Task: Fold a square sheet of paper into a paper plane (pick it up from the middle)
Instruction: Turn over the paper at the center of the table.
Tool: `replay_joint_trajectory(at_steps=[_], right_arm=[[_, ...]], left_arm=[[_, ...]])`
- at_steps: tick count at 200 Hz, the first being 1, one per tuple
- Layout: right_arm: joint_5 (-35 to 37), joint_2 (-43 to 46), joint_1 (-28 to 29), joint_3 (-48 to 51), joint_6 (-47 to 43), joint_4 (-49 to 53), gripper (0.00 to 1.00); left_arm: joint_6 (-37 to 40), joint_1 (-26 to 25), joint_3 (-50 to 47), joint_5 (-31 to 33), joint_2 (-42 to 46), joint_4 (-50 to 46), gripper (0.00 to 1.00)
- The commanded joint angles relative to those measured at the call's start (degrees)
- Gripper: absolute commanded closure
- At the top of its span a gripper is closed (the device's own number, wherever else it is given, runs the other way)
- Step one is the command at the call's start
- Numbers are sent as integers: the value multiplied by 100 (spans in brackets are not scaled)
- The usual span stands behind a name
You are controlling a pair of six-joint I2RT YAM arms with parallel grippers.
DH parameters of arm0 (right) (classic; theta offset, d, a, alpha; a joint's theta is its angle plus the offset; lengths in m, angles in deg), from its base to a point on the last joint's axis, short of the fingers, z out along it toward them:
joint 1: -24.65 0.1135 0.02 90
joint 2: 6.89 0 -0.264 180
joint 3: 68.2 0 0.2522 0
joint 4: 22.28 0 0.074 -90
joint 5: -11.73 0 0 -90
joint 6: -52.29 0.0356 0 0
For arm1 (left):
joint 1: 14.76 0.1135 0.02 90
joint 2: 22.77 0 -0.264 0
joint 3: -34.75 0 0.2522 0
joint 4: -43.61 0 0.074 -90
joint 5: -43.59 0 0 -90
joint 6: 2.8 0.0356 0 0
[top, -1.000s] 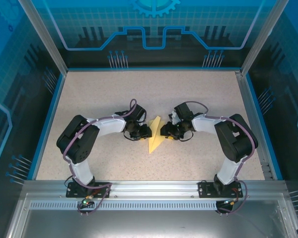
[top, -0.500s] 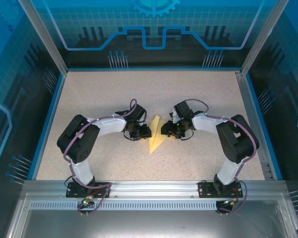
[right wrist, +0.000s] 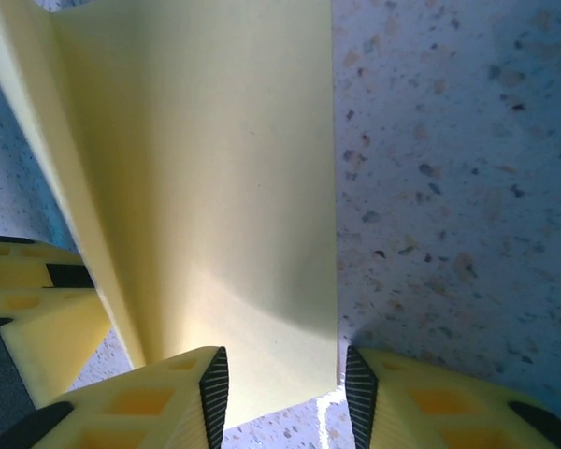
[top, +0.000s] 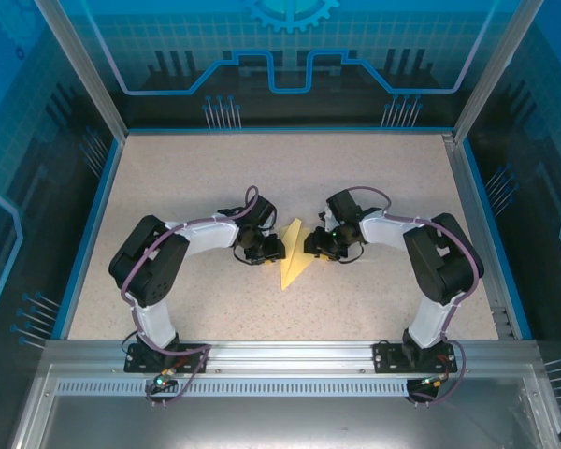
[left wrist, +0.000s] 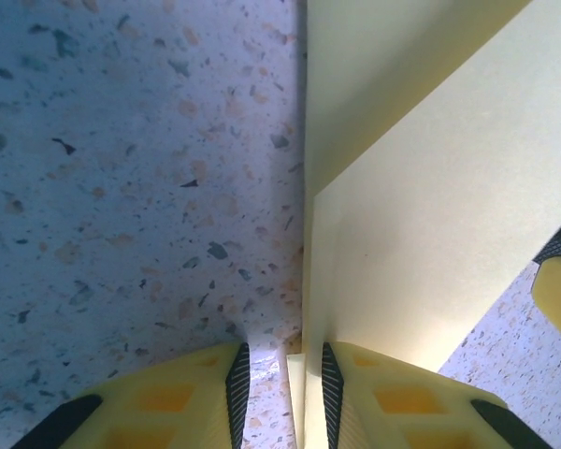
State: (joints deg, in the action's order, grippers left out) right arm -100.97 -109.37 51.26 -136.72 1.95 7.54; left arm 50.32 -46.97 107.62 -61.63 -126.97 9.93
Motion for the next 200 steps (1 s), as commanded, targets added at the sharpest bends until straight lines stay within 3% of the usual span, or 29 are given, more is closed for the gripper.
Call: replay_joint_trajectory(at_steps=[1, 41, 85, 200], right_arm=[[-436, -180, 134, 27, 119, -311, 61], [-501, -242, 134, 59, 207, -432, 62], [-638, -30, 95, 311, 382, -975, 51], [-1011, 257, 19, 1173, 1268, -1553, 51]], left_arm=[[172, -161, 100, -271, -241, 23, 70], [168, -189, 118, -262, -285, -3, 70], [163, -195, 92, -201, -232, -31, 71], [75, -190, 11, -104, -179, -15, 72]])
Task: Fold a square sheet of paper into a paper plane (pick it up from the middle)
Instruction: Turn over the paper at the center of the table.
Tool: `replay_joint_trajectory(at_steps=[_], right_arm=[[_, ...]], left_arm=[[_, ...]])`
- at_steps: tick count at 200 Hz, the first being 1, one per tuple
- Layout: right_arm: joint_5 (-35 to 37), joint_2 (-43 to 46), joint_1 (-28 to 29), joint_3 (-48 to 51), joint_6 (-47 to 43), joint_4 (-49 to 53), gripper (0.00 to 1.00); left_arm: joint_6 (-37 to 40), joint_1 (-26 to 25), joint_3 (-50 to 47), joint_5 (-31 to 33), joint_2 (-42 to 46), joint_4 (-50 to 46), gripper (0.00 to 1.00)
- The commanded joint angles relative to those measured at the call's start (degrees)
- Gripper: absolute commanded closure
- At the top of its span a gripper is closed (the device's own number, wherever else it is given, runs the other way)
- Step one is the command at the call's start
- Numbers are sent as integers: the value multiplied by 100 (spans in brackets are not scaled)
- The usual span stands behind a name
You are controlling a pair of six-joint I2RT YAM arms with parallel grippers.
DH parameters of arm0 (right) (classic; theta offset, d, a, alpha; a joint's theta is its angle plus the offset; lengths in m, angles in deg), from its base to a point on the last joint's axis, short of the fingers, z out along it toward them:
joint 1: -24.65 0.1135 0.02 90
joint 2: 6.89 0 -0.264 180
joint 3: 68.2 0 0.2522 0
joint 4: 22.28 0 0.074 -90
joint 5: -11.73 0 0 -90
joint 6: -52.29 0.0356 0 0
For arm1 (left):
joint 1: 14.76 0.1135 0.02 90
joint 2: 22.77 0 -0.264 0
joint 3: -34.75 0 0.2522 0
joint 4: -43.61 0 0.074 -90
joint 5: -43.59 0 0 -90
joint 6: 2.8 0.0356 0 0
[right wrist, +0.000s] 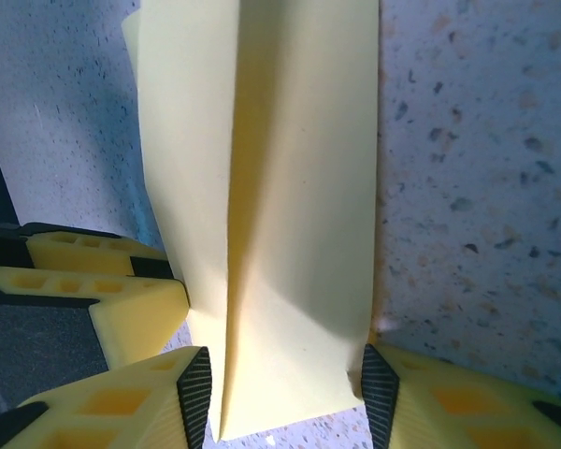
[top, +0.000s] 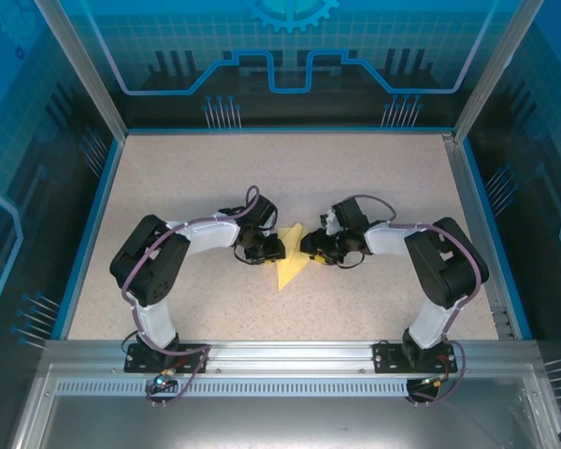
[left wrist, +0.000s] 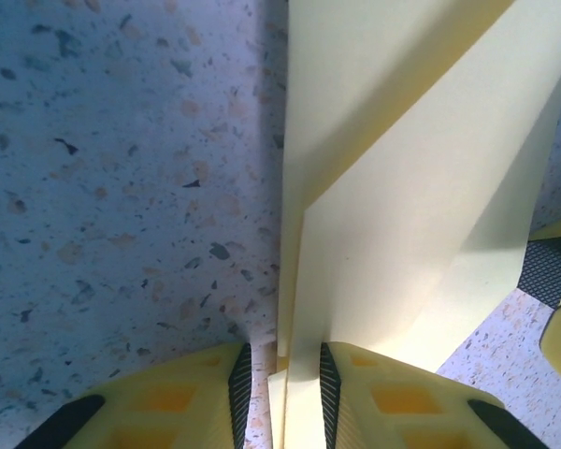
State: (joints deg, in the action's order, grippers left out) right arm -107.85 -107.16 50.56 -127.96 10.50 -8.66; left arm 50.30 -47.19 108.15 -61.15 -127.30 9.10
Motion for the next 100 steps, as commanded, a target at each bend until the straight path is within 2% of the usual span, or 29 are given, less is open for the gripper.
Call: replay_joint_trajectory(at_steps=[1, 50, 100], right_arm=[[-326, 44, 89, 312, 429, 54, 51], [-557, 142, 72, 448, 930, -899, 49], [-393, 179, 69, 167, 722, -715, 44]], left_arm=[[78, -168, -45, -152, -151, 70, 71], [68, -171, -83, -161, -132, 90, 72], [58, -171, -93, -161, -99, 90, 72]])
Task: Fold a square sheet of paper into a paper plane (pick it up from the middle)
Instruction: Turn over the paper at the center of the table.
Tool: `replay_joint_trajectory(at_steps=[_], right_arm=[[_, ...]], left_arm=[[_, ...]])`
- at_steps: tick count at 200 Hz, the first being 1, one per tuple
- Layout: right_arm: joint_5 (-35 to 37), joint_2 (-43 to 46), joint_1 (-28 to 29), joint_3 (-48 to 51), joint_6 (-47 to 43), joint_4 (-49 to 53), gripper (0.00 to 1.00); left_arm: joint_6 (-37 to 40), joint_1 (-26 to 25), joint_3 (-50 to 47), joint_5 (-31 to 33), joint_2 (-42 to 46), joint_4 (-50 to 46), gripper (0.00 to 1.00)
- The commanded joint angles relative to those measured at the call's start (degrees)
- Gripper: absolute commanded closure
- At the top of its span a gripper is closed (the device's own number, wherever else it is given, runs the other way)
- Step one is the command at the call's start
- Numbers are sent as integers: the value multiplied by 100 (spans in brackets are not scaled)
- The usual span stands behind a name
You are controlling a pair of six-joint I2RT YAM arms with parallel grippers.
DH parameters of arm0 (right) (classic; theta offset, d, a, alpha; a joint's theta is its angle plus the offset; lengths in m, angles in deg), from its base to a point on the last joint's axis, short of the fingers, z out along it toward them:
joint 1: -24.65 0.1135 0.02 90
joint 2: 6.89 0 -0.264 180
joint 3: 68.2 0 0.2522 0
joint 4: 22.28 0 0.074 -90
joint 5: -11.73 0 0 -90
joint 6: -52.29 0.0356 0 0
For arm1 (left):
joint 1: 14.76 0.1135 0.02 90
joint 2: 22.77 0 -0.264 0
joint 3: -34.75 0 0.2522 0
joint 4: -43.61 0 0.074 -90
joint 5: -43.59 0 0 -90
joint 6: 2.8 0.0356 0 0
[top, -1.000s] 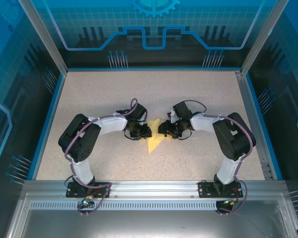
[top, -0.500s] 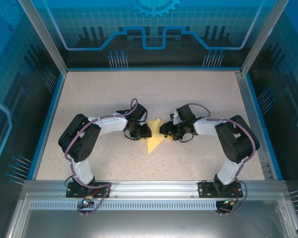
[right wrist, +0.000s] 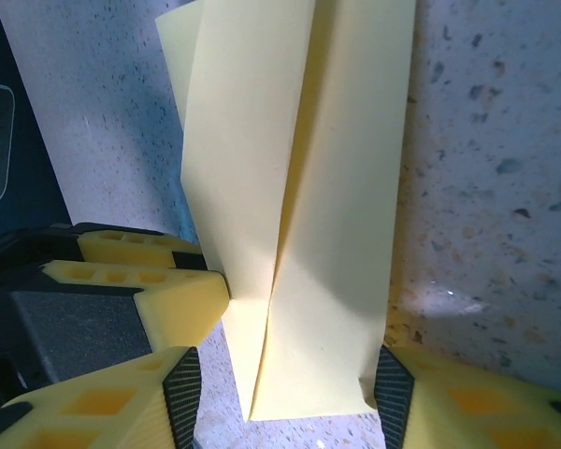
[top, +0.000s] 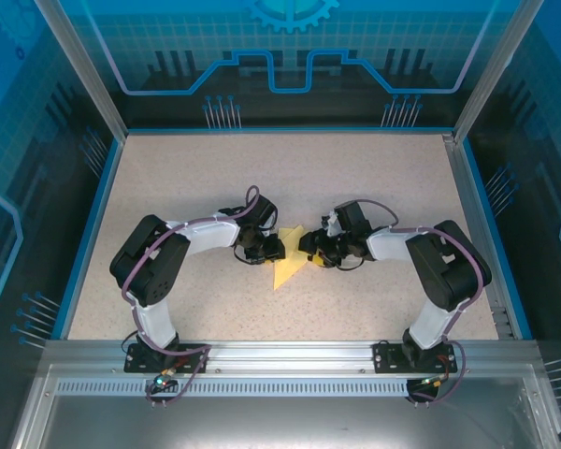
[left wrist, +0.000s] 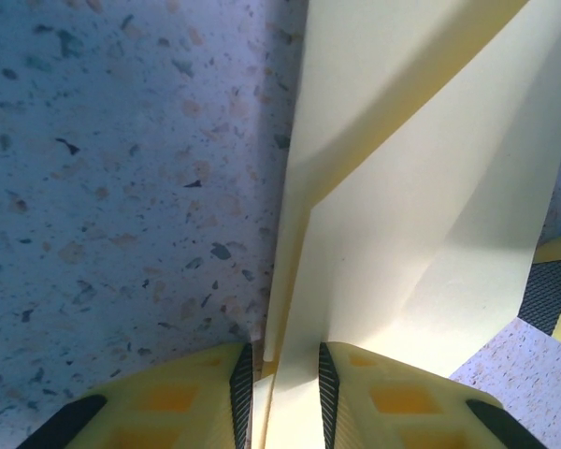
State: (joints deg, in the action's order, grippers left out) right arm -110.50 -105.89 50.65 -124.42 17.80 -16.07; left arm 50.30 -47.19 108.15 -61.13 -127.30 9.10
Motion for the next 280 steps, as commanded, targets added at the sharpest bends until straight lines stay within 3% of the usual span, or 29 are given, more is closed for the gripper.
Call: replay_joint_trajectory(at_steps=[1, 63, 99, 189, 242, 280], right_arm=[[-131, 46, 62, -190, -15, 22, 44], [10, -127, 77, -416, -134, -11, 37], [-75, -508, 137, -706, -180, 130, 38], [-230, -835, 239, -1114, -632, 291, 67], [-343, -1080, 265, -1245, -946, 235, 71], [-404, -973, 266, -1317, -1135, 315, 87]], left_arm=[[59, -169, -93, -163, -101, 89, 72], [30, -171, -136, -156, -40, 121, 72], [24, -174, -127, -154, -28, 113, 72], [-42, -175, -183, -141, 97, 202, 72], [-111, -176, -283, -119, 325, 315, 71], [-219, -169, -518, 71, 688, 423, 68]])
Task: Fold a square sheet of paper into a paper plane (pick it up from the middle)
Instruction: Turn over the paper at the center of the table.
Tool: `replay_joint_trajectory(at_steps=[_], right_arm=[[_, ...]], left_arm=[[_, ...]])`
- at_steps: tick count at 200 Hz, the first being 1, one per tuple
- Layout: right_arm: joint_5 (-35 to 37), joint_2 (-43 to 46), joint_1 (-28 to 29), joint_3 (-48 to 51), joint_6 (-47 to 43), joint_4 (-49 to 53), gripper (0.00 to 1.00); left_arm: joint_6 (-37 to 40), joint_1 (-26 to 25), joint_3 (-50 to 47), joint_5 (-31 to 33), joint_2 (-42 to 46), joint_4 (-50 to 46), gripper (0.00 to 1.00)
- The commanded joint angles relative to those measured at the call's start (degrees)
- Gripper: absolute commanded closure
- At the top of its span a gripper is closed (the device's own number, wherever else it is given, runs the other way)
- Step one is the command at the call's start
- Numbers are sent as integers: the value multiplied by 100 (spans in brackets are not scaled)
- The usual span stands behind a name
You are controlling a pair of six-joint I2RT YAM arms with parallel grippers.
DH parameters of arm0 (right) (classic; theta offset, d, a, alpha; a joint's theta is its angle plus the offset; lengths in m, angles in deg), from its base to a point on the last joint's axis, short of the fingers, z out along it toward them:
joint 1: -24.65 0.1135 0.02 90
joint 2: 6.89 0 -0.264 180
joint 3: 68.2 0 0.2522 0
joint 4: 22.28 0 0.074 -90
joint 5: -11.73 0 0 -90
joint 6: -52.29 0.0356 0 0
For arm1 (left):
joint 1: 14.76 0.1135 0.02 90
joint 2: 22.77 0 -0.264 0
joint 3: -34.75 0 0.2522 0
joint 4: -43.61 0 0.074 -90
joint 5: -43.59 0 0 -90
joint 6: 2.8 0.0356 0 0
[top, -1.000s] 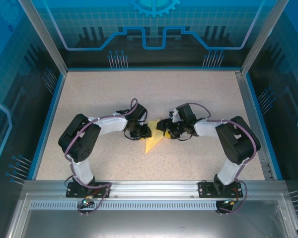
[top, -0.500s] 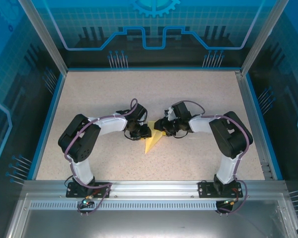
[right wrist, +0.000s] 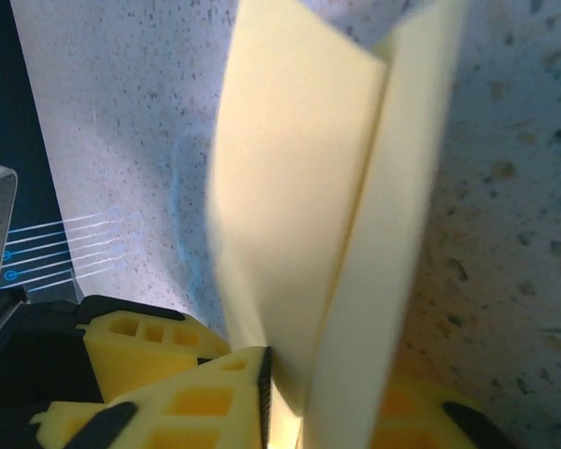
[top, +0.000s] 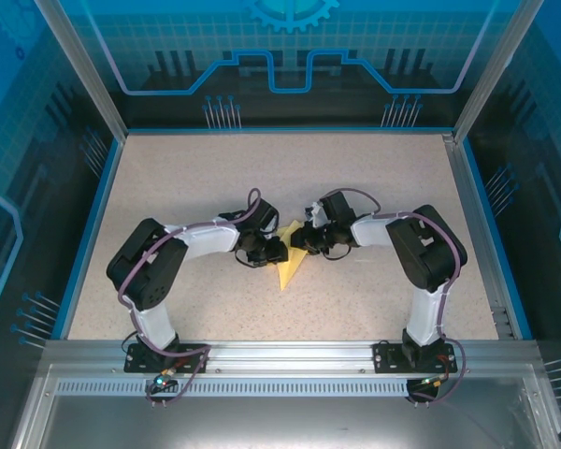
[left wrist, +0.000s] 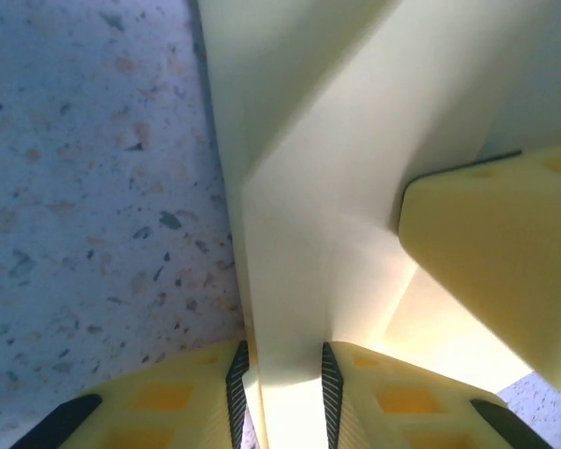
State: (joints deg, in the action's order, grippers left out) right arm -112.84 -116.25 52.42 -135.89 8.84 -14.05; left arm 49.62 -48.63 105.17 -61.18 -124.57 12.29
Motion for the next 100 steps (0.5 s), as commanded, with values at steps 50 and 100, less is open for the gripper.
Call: replay_joint_trajectory(at_steps=[50, 100], right_arm=[[382, 631, 88, -516, -934, 1391, 95], [2260, 1891, 119, -963, -1878, 3532, 93]], left_arm=[[-314, -9, -977, 997, 1662, 491, 58], [-380, 140, -1390, 2067, 2651, 333, 51]])
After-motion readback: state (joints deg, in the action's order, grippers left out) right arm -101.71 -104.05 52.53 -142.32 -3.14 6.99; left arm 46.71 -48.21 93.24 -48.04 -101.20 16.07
